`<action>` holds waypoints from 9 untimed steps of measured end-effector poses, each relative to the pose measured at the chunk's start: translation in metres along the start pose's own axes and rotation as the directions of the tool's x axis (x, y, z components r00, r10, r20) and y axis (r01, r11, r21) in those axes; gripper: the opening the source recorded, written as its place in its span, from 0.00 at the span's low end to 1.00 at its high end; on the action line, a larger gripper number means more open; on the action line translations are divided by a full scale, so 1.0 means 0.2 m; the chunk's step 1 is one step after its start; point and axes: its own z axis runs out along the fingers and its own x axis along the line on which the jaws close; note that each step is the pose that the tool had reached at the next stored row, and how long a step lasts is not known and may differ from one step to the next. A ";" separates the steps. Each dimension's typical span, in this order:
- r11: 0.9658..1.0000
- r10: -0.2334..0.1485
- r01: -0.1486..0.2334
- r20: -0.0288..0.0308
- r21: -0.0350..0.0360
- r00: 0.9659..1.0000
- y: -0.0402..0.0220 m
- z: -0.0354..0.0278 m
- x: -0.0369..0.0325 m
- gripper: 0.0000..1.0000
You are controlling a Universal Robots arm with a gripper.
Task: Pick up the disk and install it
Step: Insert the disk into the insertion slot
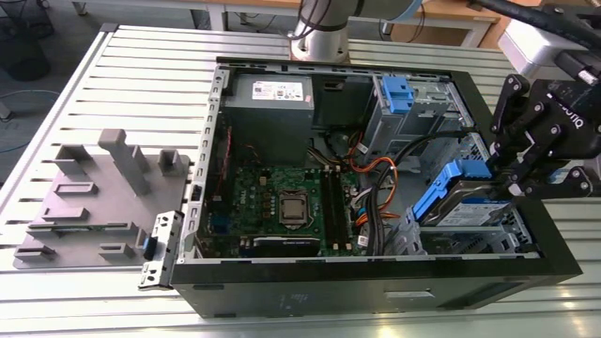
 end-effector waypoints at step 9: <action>1.000 0.000 0.000 0.000 0.000 1.000 -0.001 0.082 0.004 0.35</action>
